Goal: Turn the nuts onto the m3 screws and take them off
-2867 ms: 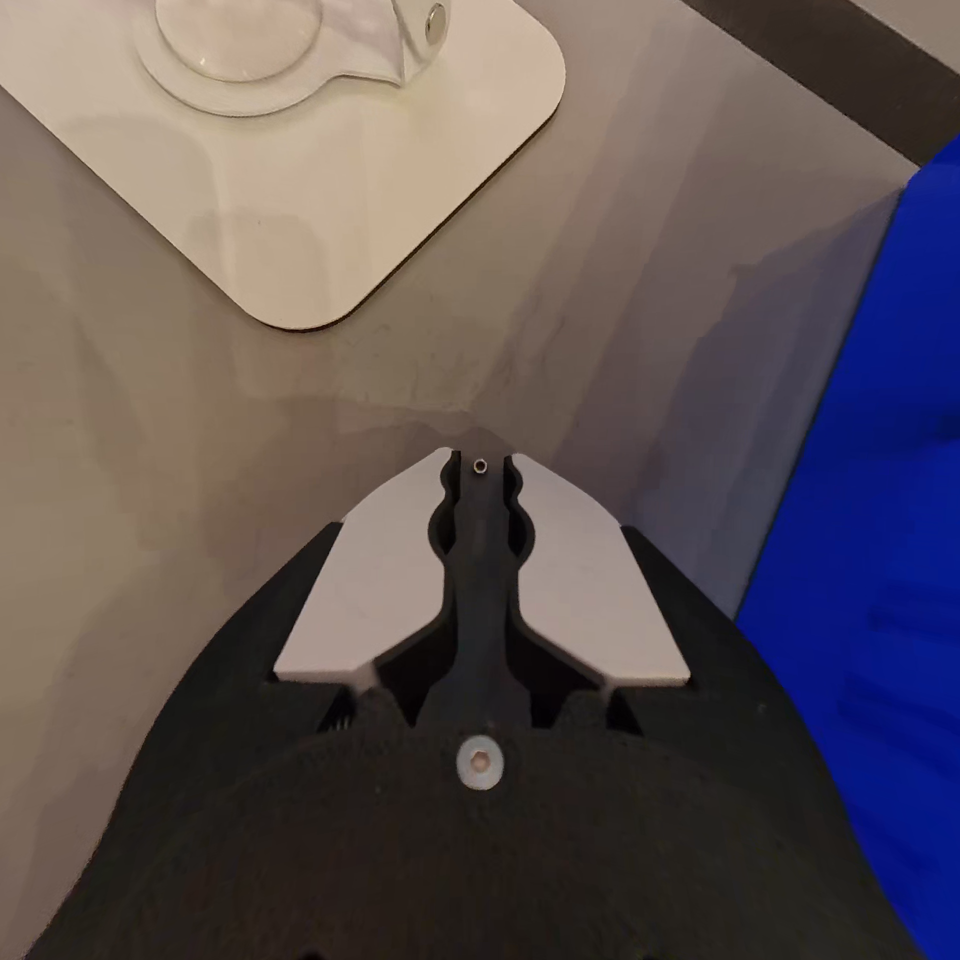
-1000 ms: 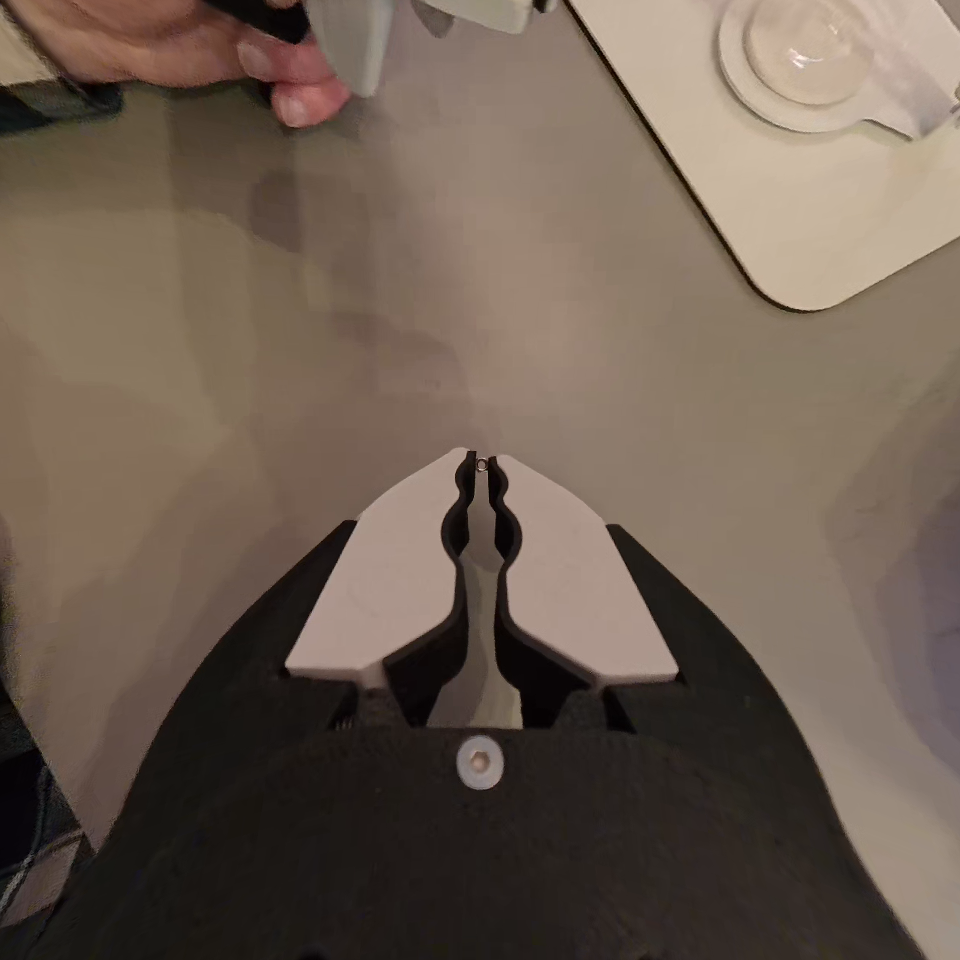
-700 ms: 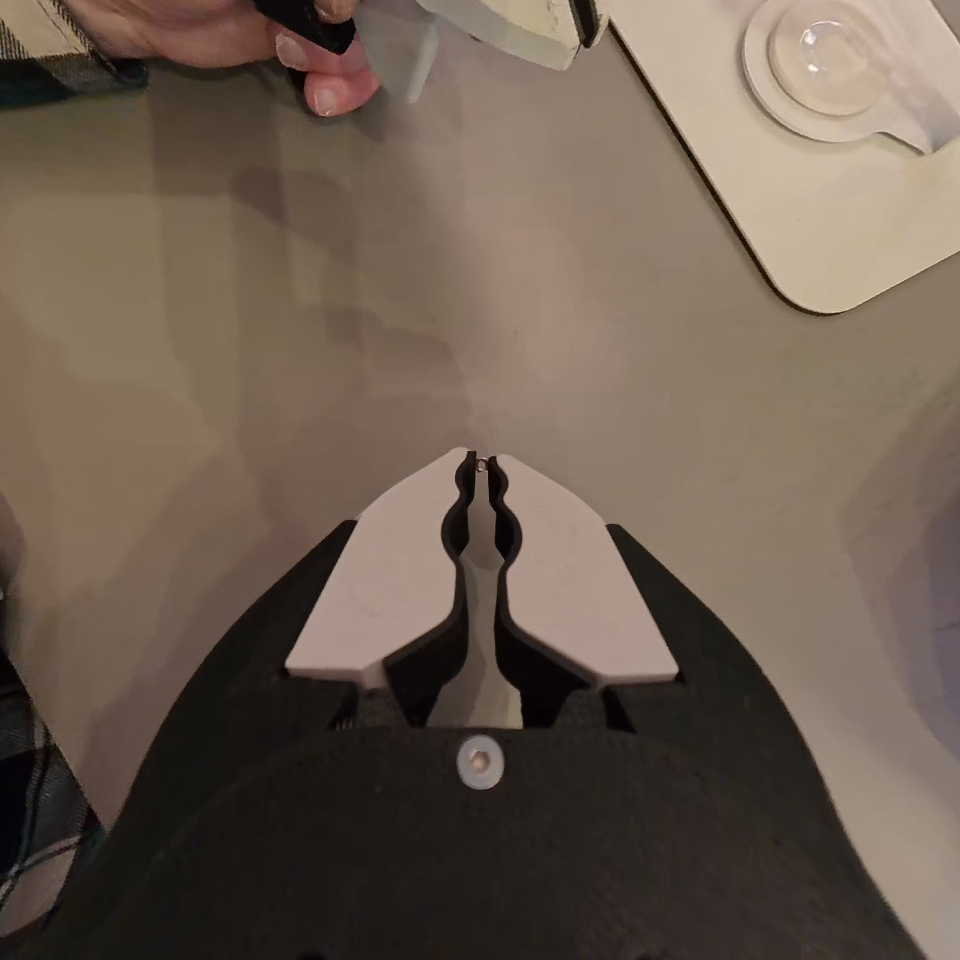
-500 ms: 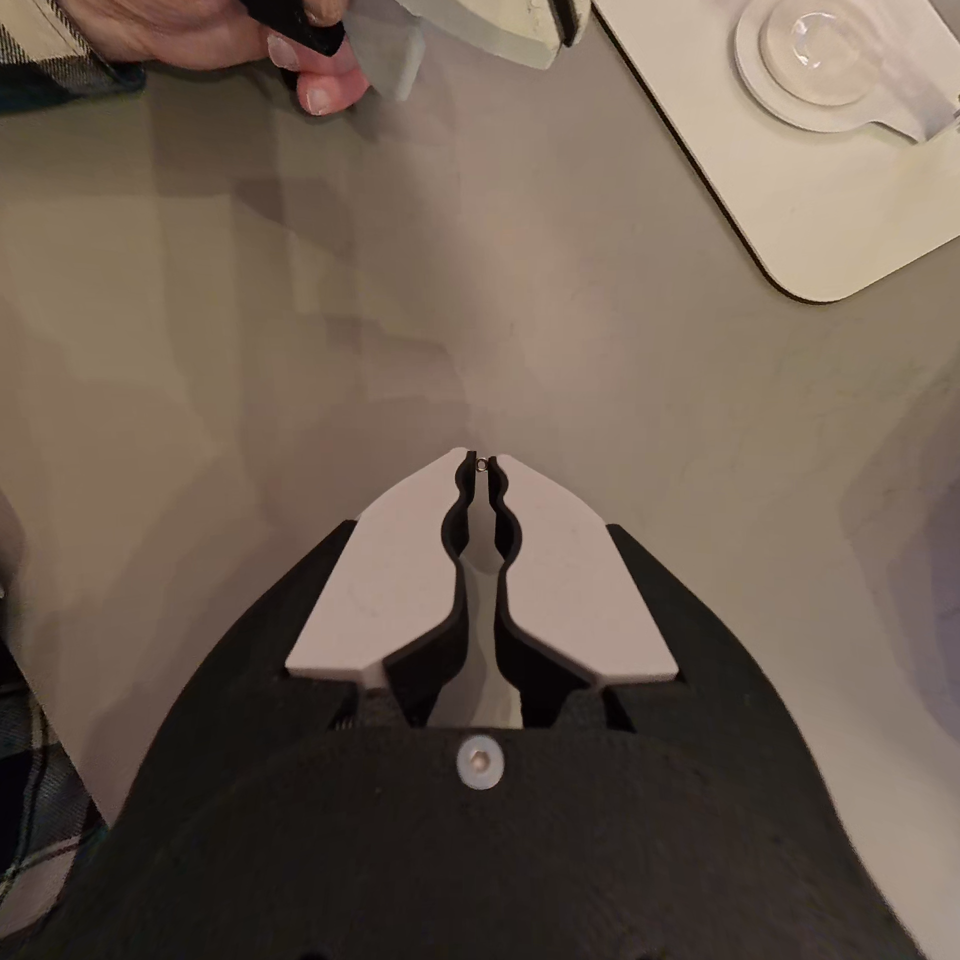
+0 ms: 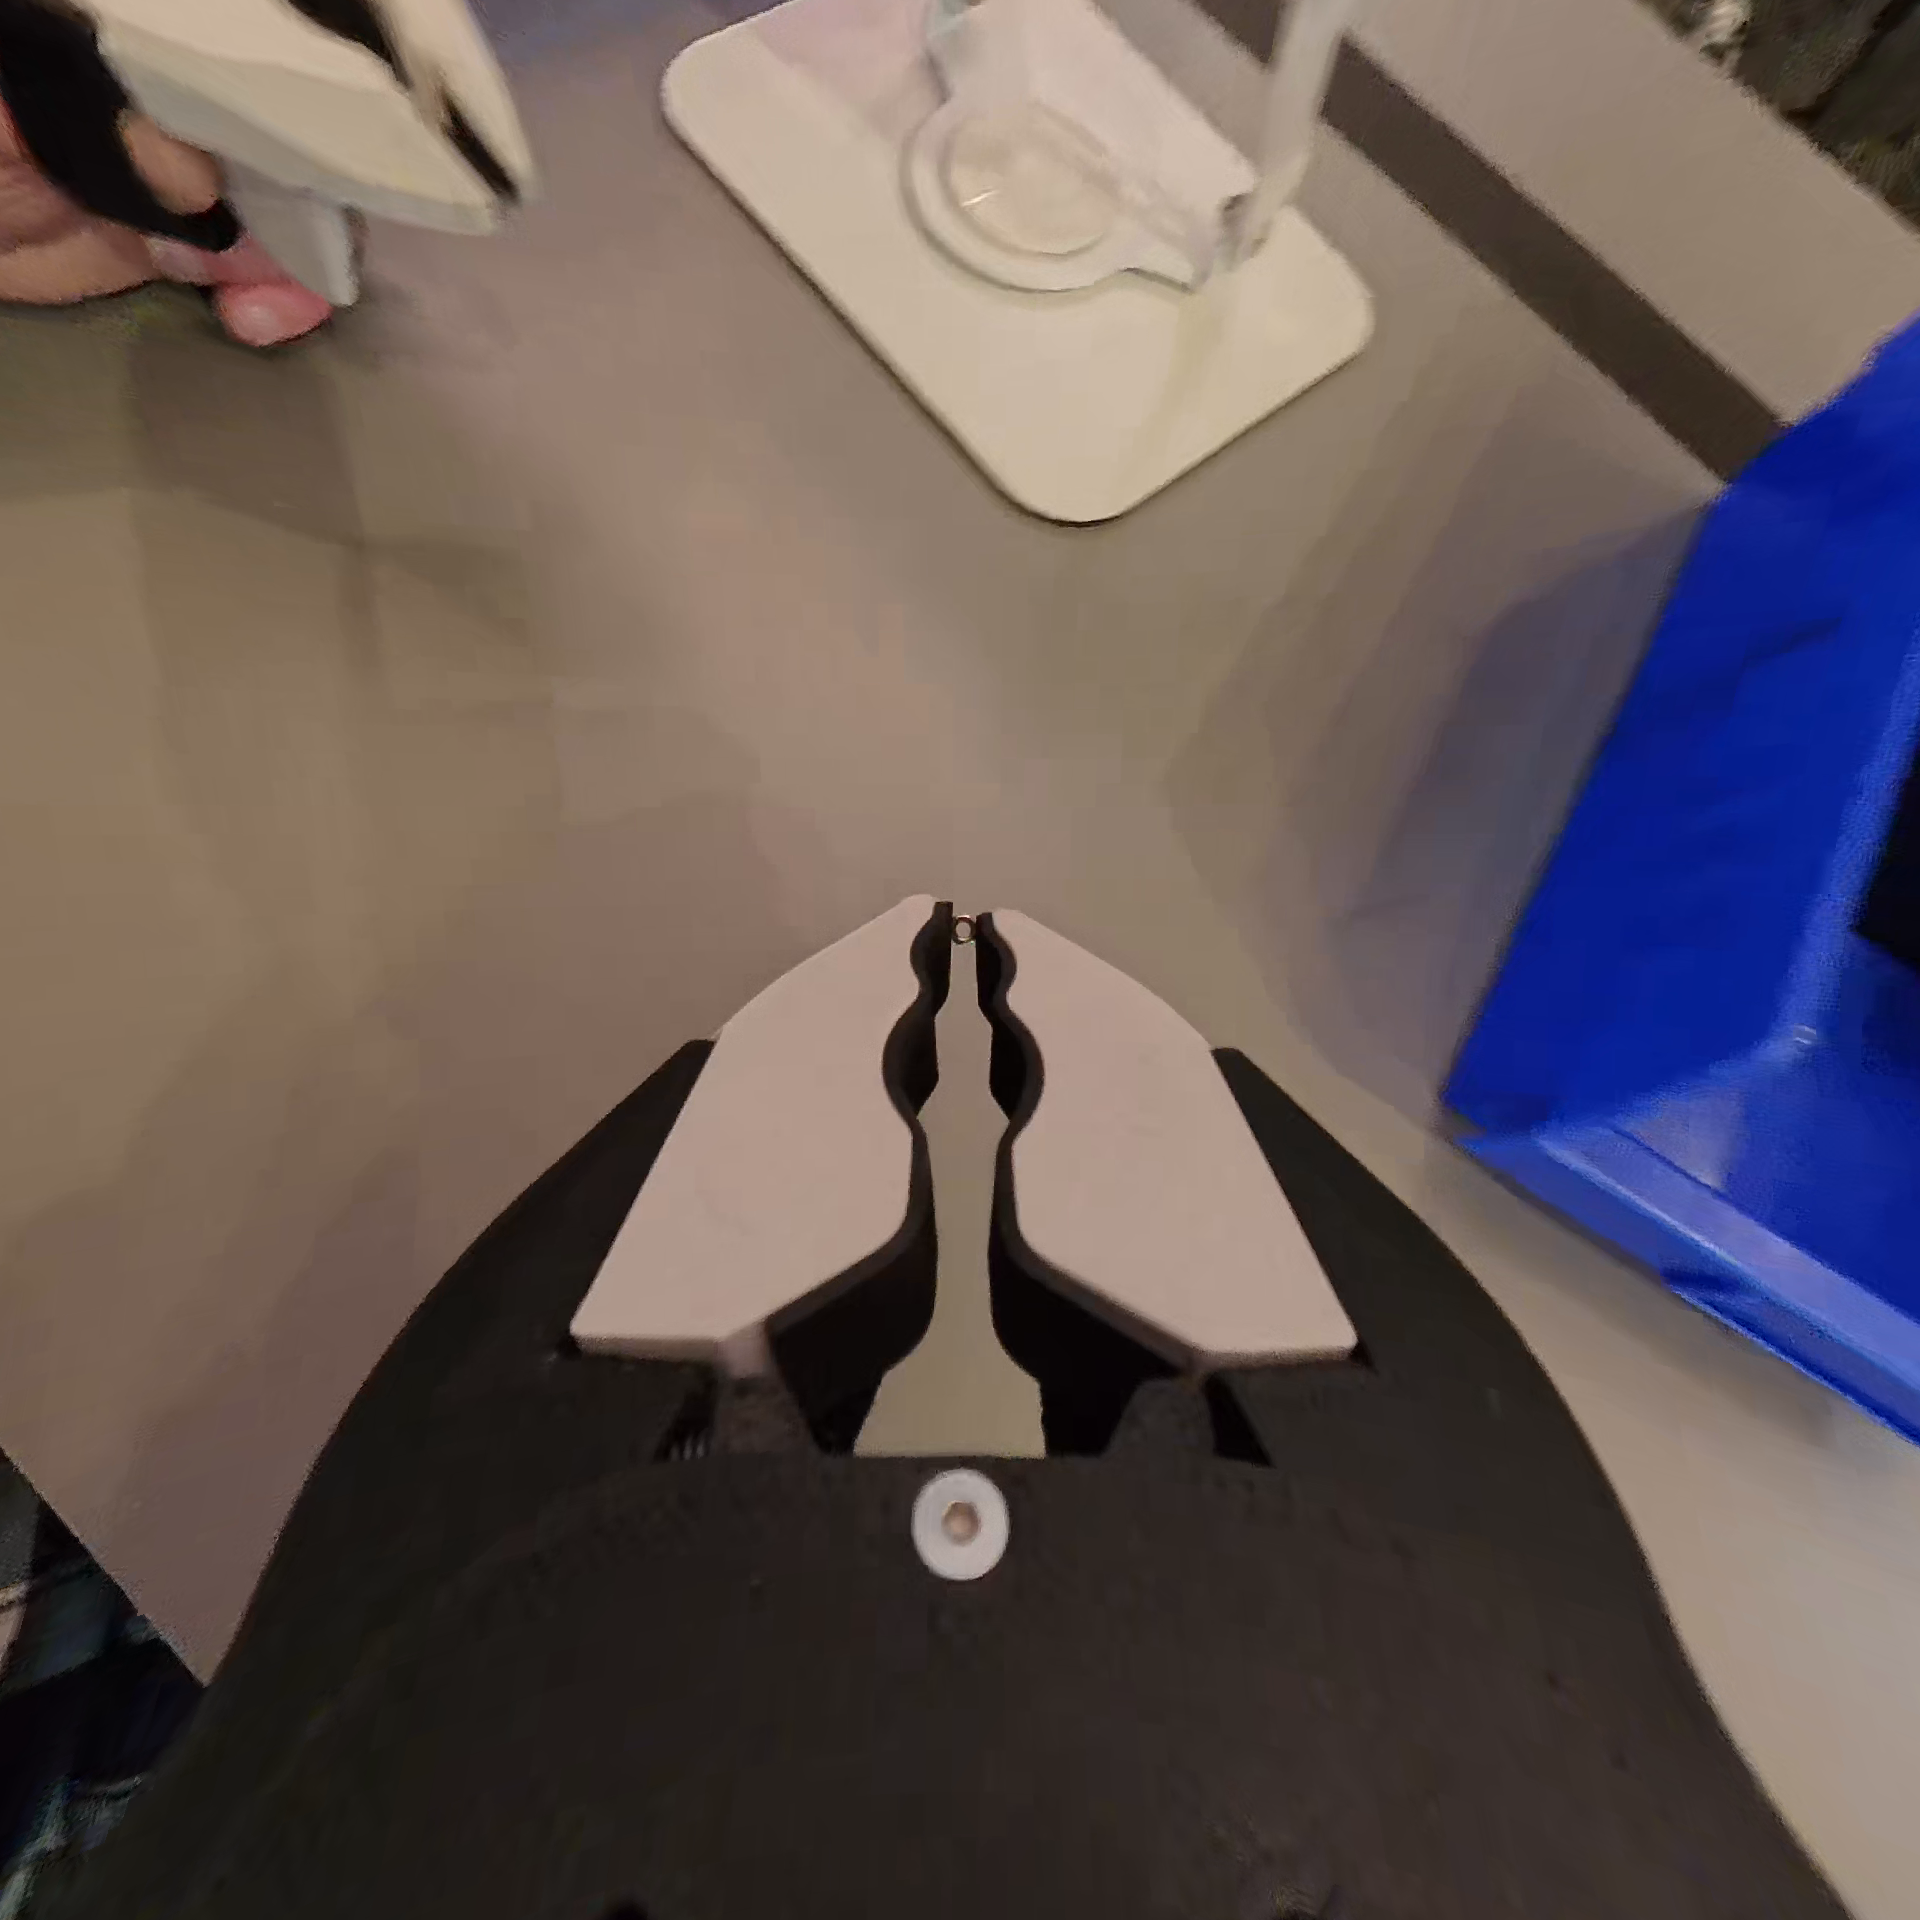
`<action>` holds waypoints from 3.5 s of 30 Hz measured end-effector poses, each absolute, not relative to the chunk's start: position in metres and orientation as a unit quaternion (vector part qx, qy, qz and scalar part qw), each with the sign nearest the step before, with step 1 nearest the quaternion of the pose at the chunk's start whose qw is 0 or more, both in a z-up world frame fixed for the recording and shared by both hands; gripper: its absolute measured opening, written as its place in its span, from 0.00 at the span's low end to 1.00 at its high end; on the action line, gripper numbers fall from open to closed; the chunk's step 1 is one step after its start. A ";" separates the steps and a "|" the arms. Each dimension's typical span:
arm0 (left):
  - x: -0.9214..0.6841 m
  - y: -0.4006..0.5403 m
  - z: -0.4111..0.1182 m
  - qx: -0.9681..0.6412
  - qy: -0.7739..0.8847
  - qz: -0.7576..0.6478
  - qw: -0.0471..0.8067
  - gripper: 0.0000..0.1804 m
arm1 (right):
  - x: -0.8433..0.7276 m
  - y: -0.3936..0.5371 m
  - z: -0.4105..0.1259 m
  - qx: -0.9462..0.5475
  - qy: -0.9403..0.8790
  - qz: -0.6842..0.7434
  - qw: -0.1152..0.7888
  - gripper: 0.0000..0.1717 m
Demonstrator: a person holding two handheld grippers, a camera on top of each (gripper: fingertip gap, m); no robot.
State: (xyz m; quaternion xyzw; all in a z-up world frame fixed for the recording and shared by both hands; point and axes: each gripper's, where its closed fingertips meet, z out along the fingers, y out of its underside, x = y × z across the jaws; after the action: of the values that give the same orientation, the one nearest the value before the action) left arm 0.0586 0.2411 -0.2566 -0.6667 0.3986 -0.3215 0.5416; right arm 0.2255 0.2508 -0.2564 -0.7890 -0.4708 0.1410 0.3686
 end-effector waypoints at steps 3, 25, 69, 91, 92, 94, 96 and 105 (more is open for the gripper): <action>0.058 0.243 -0.257 -0.668 0.396 -0.321 0.542 0.02 | 0.261 0.287 -0.230 -0.797 -0.437 0.136 0.394 0.03; 0.058 0.243 -0.252 -0.664 0.384 -0.342 0.543 0.02 | 0.367 0.434 -0.262 -0.883 -0.322 0.057 0.335 0.16; 0.088 0.224 -0.239 -0.631 0.378 -0.428 0.525 0.00 | 0.287 0.563 -0.250 -0.868 -0.340 0.133 0.338 0.02; -0.203 0.324 -0.217 -0.855 0.157 -0.070 0.489 0.03 | 0.191 0.364 -0.164 -0.733 -0.445 0.192 0.478 0.06; -0.215 0.335 -0.230 -0.874 0.147 -0.059 0.460 0.03 | 0.184 0.353 -0.169 -0.728 -0.449 0.210 0.473 0.05; -0.230 0.350 -0.259 -0.908 0.133 -0.055 0.395 0.04 | 0.171 0.335 -0.180 -0.721 -0.460 0.241 0.459 0.05; -0.238 0.361 -0.287 -0.933 0.119 -0.058 0.334 0.05 | 0.162 0.322 -0.192 -0.720 -0.466 0.260 0.445 0.05; -0.273 0.382 -0.340 -0.971 0.109 0.034 0.211 0.08 | 0.143 0.295 -0.226 -0.708 -0.495 0.299 0.406 0.04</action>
State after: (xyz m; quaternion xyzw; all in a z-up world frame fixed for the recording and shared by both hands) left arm -0.2729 0.3822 -0.3396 -0.9707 0.1091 0.0344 0.2112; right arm 0.1433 0.2953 -0.2262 -0.7081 -0.4948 0.2987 0.4057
